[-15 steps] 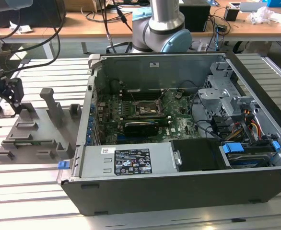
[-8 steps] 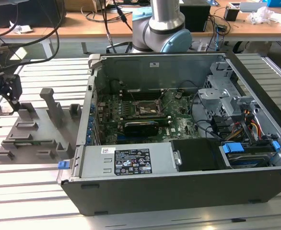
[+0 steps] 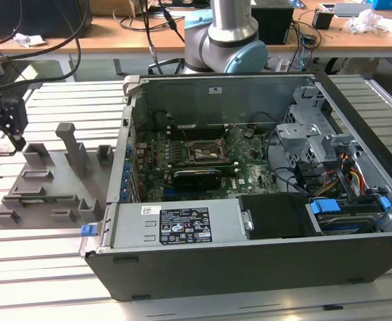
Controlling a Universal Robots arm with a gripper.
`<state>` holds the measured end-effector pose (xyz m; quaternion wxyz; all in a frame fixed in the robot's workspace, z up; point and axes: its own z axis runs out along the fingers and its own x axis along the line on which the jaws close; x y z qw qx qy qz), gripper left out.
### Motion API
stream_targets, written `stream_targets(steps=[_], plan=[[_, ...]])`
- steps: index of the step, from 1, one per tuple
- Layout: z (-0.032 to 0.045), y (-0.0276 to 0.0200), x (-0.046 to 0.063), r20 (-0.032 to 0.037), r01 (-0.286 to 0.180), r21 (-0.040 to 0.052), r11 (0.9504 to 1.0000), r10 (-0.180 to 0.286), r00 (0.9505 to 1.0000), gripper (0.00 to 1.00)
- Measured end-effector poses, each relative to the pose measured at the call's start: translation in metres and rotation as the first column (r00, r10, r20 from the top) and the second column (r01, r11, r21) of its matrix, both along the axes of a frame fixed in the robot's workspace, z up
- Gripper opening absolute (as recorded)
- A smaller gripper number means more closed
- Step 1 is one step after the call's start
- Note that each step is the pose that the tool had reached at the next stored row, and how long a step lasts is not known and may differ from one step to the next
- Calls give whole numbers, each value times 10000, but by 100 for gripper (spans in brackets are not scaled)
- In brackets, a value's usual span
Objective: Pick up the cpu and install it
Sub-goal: 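Pick up the cpu and move it towards the insertion slot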
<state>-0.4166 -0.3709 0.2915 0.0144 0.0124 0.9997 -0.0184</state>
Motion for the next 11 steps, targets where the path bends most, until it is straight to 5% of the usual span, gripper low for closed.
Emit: stream_targets(steps=[11], plan=[[163, 0, 0, 0, 0, 1, 10000, 0, 10000, 55]])
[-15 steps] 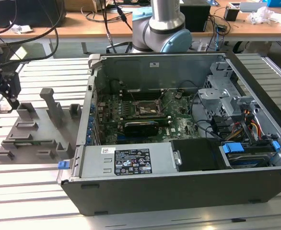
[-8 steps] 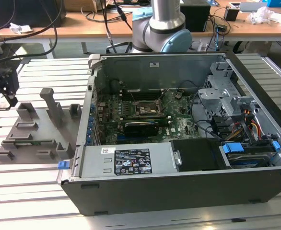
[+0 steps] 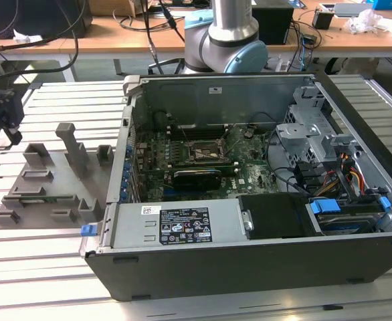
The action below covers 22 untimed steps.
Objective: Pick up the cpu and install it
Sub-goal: 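Pick up the cpu and move it towards the insertion slot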
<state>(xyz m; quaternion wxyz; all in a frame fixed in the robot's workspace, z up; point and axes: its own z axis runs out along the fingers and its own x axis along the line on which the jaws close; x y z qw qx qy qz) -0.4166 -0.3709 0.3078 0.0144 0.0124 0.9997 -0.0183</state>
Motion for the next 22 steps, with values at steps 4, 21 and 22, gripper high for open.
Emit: stream_targets(steps=[4, 21, 22], plan=[[52, 0, 0, 1, 0, 0, 10000, 0, 10000, 55], [241, 0, 0, 0, 0, 1, 10000, 0, 10000, 55], [250, 0, 0, 0, 0, 1, 10000, 0, 10000, 55]])
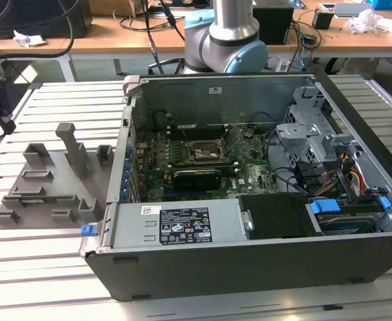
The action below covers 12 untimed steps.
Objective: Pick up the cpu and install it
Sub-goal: 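Pick up the cpu and move it towards the insertion slot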
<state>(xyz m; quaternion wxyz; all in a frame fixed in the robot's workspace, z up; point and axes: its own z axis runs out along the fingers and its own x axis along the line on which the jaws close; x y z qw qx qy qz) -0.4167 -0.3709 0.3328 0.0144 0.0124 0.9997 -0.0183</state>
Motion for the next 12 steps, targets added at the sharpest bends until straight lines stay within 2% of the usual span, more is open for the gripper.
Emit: stream_targets(steps=[12], plan=[[143, 0, 0, 0, 0, 1, 10000, 0, 10000, 55]])
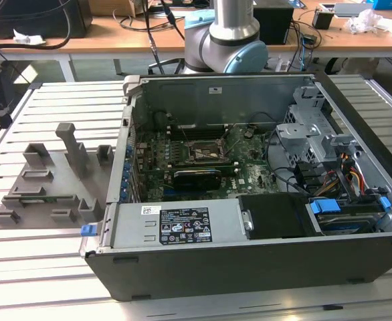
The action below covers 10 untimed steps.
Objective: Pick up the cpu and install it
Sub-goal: 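Pick up the cpu and move it towards the insertion slot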
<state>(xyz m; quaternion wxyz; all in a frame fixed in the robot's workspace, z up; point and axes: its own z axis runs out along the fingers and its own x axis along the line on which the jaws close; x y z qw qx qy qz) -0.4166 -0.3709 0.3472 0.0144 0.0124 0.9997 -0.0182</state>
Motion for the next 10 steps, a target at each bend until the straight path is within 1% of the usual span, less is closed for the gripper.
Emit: stream_targets(steps=[10], plan=[[157, 0, 0, 0, 0, 0, 10000, 0, 10000, 55]])
